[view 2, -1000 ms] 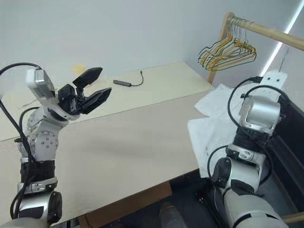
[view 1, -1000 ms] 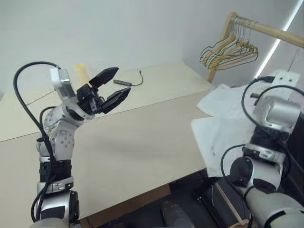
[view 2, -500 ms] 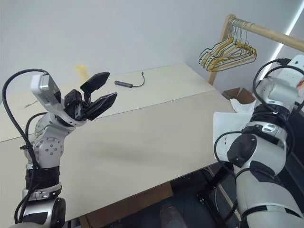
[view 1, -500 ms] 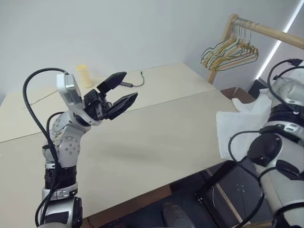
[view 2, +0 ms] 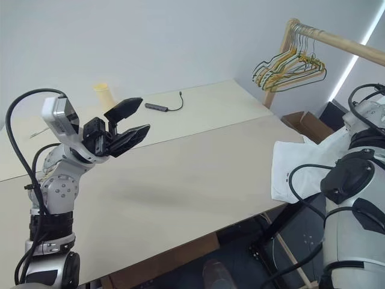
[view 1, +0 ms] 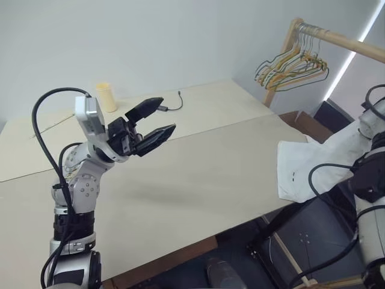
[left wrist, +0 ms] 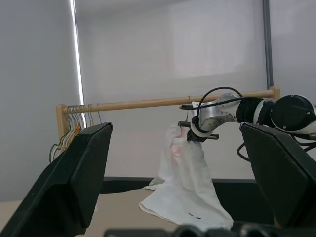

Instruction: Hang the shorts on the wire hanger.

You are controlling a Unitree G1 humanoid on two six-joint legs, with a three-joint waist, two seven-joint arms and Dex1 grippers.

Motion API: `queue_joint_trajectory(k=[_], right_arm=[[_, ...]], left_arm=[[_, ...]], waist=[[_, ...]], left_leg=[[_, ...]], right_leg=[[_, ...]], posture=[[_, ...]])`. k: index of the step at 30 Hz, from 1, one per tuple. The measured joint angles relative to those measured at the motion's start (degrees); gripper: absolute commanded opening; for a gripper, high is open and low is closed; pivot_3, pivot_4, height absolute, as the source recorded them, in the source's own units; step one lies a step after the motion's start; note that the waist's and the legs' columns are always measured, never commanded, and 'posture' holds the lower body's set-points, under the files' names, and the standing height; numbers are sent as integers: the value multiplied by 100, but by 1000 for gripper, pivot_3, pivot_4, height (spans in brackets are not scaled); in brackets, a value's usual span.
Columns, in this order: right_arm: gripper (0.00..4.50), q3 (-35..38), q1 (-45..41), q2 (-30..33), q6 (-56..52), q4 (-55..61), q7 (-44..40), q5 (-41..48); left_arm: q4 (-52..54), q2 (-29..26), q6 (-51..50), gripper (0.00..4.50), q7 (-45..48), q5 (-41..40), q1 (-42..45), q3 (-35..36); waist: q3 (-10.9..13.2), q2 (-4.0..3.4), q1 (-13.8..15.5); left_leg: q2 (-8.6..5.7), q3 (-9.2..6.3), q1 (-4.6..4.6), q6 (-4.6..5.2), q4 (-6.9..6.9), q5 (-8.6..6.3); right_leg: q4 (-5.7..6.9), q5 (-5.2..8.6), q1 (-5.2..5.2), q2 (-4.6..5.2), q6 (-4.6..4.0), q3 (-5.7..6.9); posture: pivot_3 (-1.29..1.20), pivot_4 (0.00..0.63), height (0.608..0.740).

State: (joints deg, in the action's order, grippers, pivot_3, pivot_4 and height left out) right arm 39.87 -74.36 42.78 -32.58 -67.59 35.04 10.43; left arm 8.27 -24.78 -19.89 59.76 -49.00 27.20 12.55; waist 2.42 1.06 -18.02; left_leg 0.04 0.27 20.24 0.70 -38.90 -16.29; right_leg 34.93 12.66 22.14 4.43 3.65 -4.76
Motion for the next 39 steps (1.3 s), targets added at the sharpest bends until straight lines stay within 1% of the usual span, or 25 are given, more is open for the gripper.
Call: queue_joint_trajectory(k=[3, 5, 6, 8, 16, 20, 23, 27, 29, 34, 37, 39], right_arm=[[100, -117, 0, 12, 1, -57, 3, 5], [829, -161, 0, 35, -5, -97, 4, 12], [1075, -165, 2, 40, -10, -127, 22, 33], [1759, -217, 44, 36, -15, -197, 51, 63], [4481, -877, 91, -52, -10, -230, 99, -134], [4481, -1271, 118, -133, 37, -97, 311, -381], [4481, -1696, 192, -178, 91, 187, 577, -744], [4481, -2653, 528, -321, 425, 1155, 953, -1656], [4481, -3009, 650, -373, 745, 1544, 847, -1948], [4481, -3917, 1065, -679, 1738, 2324, -277, -2379], [4481, -4424, 1318, -943, 1987, 2697, -1341, -2486], [4481, -4712, 1636, -1062, 2042, 3157, -2393, -2408]], left_arm=[[7, 5, -3, 4500, 34, -90, 0, 2], [10, 8, -9, 4500, 54, -175, 0, 3], [18, 7, -10, 4500, 64, -201, 0, 3], [30, 7, -10, 4500, 91, -217, 0, 2], [112, 4, -36, 4500, 165, -303, -18, 2], [148, 5, -39, 4500, 154, -312, -24, 5], [179, 3, -38, 4500, 144, -306, -58, 6], [229, 2, -36, 4500, 64, -312, -89, 30], [230, 2, -36, 4500, 35, -313, -89, 38], [229, -3, -38, 4500, 24, -318, -97, 82], [236, -192, -38, 4500, 6, -277, -259, 149], [226, -394, -11, 4500, -57, -122, -444, 234]], waist=[[0, 1, -3], [0, 1, -5], [0, 1, -6], [0, 0, -7], [1, -1, -10], [1, -1, -2], [1, -1, 3], [1, -3, -8], [1, -3, -11], [0, -3, -34], [0, -3, -34], [0, -3, -9]], left_leg=[[0, 3, -1, 0, 0, 0], [1, 3, -2, 0, 0, 0], [1, 3, -2, 0, 0, 0], [0, 6, -3, 0, 1, 0], [-1, 11, -3, 0, 1, 0], [-1, 10, -3, 0, 1, 0], [-1, 10, -2, 0, 1, 0], [-1, 15, -3, 0, 1, 0], [0, 15, -5, 0, -1, 0], [-1, 17, -9, 0, -7, 1], [1, 14, -13, 0, -6, 1], [3, 2, -30, 0, -6, 1]], right_leg=[[1, 0, 0, -1, 1, -4], [2, 0, 0, -2, 1, -4], [3, 0, 0, -2, 1, -4], [3, 0, 0, -2, 1, -7], [3, 0, 1, -2, 2, -14], [4, -1, 1, -2, 2, -13], [4, 0, 4, -1, 2, -14], [10, -2, 10, -3, 4, -24], [12, -3, 10, -4, 6, -25], [13, -9, 7, -6, 14, -32], [17, -12, 8, -9, 11, -33], [16, -12, 15, -9, 10, -21]], posture=[[-214, 0, 740], [-213, 0, 740], [-213, 0, 740], [-213, 0, 740], [-210, 0, 740], [-204, 0, 740], [-203, 0, 740], [-201, 0, 740], [-201, 0, 740], [-188, 0, 740], [-175, 0, 740], [-158, 0, 740]])
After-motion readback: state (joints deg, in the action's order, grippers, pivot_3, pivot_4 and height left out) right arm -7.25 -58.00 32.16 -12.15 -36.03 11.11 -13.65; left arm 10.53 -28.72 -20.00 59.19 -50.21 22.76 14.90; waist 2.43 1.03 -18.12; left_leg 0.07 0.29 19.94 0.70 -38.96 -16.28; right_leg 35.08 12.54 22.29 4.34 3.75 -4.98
